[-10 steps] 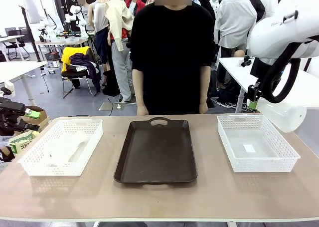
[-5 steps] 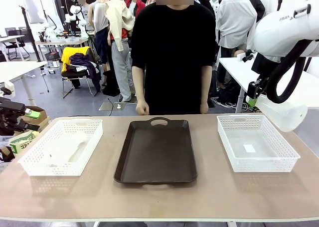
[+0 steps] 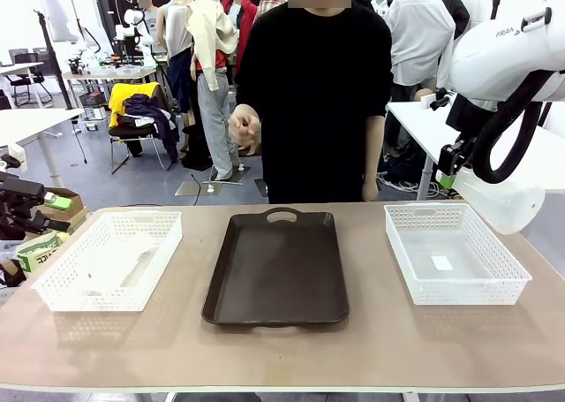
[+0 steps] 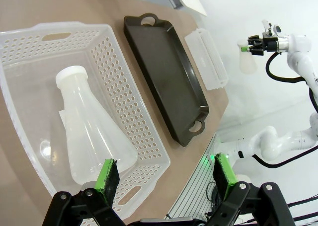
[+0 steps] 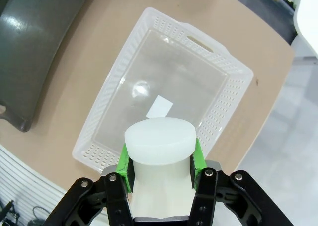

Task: Prepare the laboratory tools.
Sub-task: While moving the picked Big flask to the Handle tray indicated by the person, stop as directed by the person.

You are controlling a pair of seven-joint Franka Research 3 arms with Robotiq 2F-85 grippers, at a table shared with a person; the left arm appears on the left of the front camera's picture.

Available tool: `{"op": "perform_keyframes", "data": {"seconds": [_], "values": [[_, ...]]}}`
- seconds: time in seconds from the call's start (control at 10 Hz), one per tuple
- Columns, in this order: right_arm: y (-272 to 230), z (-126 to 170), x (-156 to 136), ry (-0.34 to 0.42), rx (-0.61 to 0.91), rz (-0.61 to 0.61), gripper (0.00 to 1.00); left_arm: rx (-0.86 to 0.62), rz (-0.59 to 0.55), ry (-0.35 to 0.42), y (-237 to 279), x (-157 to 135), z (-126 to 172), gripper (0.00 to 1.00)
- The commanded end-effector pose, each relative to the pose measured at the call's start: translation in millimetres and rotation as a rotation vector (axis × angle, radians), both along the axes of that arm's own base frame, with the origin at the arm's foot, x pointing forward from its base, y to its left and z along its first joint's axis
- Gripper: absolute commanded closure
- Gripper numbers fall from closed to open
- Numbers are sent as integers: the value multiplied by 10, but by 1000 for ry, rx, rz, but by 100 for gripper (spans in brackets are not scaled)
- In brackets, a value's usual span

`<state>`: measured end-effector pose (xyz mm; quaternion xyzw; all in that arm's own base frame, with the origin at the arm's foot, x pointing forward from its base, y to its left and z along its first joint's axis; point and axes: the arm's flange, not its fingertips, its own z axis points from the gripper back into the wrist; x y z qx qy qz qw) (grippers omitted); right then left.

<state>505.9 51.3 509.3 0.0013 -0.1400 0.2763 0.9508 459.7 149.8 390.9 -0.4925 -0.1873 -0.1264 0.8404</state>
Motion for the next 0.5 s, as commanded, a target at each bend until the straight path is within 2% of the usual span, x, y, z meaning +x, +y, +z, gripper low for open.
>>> {"op": "perform_keyframes", "data": {"seconds": [0.0,0.4], "values": [[3,1,4,6,-11,4,100,6,-4,-1,13,-9,16,0],[3,1,4,6,-11,4,100,6,-4,-1,13,-9,16,0]]}}
